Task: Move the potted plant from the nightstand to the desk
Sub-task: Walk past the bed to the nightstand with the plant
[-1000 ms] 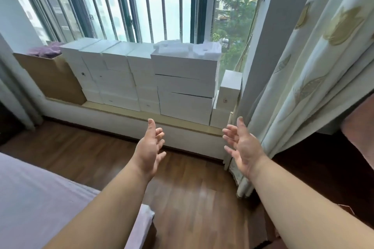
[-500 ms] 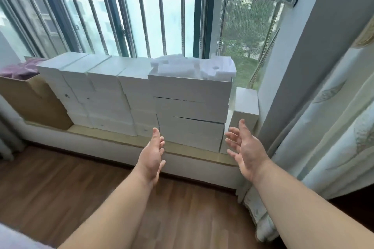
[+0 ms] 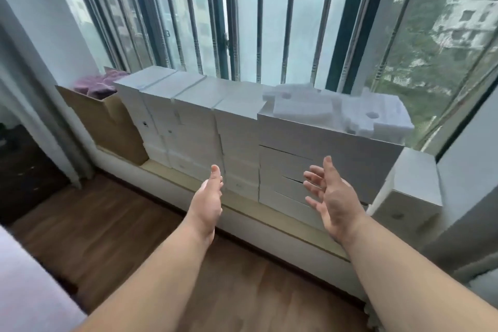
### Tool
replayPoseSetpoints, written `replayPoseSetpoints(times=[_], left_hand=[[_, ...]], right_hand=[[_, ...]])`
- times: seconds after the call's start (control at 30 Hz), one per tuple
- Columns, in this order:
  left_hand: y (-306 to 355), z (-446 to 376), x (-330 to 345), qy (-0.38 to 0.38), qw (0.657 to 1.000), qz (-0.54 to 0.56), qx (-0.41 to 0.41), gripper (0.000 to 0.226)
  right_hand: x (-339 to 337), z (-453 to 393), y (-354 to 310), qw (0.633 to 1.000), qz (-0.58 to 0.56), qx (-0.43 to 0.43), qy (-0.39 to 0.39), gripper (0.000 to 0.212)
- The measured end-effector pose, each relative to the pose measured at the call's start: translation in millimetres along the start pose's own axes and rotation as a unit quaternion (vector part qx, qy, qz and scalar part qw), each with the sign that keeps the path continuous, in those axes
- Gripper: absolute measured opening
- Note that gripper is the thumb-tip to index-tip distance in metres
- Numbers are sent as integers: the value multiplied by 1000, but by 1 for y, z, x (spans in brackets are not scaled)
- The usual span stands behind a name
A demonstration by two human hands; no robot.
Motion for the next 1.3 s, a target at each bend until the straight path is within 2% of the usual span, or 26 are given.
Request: replayPoseSetpoints(times=[0.13,0.23,0.4,0.6,0.8,0.93,1.07,1.3], left_hand=[[1,-22,-33,51,998,21,-2,84],[2,-47,-64,122,991,57,11,76],[5,-86,-104,230,968,102,13,74],[19,-107,-140,348,923,160,30,70],[30,-65,-189,453,871,185,35,69],[31,-43,-236,497,851,166,38,69],[27,-38,-295,507,844,169,44,72],[38,-49,-437,490,851,190,18,71]], right_hand=[[31,-44,7,999,3,14,-42,60],[48,-91,10,997,19,36,-73,58],[85,-176,8,987,56,76,-130,58],[172,-254,2,948,126,126,-263,56],[274,-281,12,903,155,155,-370,61],[351,-279,35,873,172,183,-418,65],[421,-278,59,854,179,181,-455,64],[542,-313,90,871,163,196,-420,61]])
Point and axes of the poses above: each hand's wrist, its own z-axis away from the middle knuckle, its own x-axis out of the palm, y = z × x, the point moved 1 cm from there along -z, towards the middle knuckle, and after that the axes turned 13 degrees about -y, right-handed, at the moved point
